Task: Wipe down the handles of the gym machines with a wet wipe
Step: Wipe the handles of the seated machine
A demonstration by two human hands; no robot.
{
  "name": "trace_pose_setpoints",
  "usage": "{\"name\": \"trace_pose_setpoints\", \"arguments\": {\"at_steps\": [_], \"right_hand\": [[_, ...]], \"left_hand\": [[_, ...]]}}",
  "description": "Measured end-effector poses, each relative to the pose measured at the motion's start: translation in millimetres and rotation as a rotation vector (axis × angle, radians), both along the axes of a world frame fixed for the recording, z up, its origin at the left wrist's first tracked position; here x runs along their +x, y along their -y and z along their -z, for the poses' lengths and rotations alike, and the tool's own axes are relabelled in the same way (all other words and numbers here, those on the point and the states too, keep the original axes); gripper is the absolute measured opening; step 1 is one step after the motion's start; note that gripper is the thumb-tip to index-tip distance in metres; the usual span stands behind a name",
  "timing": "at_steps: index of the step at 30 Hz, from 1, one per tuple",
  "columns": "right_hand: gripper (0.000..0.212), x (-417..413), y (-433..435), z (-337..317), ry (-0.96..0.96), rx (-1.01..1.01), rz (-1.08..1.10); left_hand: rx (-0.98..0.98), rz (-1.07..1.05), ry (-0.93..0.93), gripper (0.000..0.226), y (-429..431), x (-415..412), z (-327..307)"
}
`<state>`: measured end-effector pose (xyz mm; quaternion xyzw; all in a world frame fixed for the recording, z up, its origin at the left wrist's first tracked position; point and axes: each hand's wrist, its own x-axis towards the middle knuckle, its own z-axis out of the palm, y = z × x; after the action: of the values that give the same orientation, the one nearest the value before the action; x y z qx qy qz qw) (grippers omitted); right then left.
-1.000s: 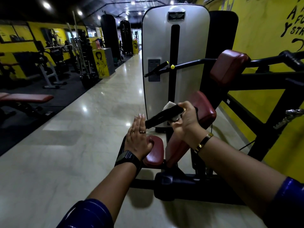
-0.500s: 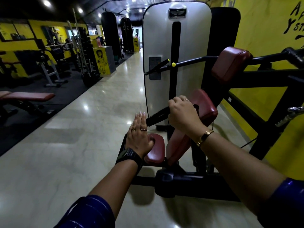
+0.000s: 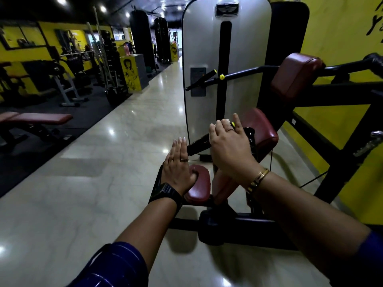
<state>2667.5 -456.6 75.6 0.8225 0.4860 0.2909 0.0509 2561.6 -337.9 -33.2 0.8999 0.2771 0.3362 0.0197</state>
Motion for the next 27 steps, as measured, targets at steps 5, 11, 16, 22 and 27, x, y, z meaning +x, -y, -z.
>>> {"name": "trace_pose_setpoints", "arguments": {"at_steps": [5, 11, 16, 22, 27], "right_hand": [[0.052, -53.6, -16.0, 21.0, -0.063, -0.113, -0.152], [0.058, -5.1, -9.2, 8.4, -0.128, 0.025, -0.14], [0.062, -27.6, -10.4, 27.8, -0.143, 0.052, -0.173], [0.05, -27.3, -18.2, 15.9, -0.162, -0.055, -0.251], [0.055, -0.3, -13.3, 11.4, -0.11, 0.145, -0.053]], "left_hand": [[0.062, 0.002, 0.021, 0.075, -5.1, 0.7, -0.6], [0.08, -0.003, -0.034, 0.097, -2.2, 0.7, -0.5], [0.048, -0.008, -0.034, 0.087, -3.9, 0.3, -0.6], [0.119, 0.018, 0.026, 0.081, -7.1, 1.8, 1.3], [0.019, -0.004, -0.011, 0.103, -3.3, 1.4, 1.1]]}}
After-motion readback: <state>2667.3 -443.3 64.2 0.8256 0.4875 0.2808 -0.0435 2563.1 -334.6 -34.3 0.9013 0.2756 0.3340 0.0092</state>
